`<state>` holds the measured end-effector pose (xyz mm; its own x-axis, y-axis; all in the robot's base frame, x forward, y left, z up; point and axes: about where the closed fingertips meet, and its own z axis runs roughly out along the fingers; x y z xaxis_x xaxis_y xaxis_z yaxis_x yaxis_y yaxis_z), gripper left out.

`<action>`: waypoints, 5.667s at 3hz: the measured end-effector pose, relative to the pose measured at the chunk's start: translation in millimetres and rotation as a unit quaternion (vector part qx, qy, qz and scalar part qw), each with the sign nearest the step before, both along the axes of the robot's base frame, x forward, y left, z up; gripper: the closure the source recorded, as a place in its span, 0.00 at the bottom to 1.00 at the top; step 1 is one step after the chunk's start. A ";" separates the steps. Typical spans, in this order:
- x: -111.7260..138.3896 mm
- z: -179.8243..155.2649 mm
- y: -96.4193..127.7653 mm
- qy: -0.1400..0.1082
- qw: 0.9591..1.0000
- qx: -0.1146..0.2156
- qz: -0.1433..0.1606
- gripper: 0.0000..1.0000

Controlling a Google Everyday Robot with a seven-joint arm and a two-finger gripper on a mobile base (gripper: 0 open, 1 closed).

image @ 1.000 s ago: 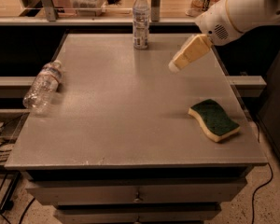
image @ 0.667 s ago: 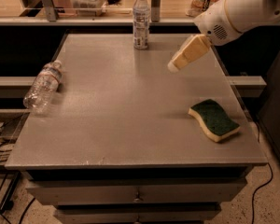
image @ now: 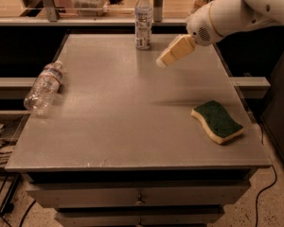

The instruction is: Knock blue plastic bottle over

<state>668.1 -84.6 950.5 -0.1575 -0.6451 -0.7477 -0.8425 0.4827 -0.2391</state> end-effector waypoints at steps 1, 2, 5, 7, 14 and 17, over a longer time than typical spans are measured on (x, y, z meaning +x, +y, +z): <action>38.4 -5.8 12.1 -0.022 0.999 0.025 -0.019 0.00; 76.7 -9.1 20.9 -0.046 0.998 0.040 -0.030 0.00; 176.6 -6.5 43.5 -0.088 0.989 0.111 -0.033 0.00; 197.4 -6.8 92.5 -0.084 0.986 0.142 0.007 0.18; 86.9 -35.6 112.9 -0.121 0.941 -0.293 0.118 0.59; 43.8 -96.2 104.4 -0.013 0.955 -0.271 0.123 0.00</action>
Offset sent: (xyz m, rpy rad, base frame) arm 0.1259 0.0257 -0.0075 0.1211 -0.1619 -0.0956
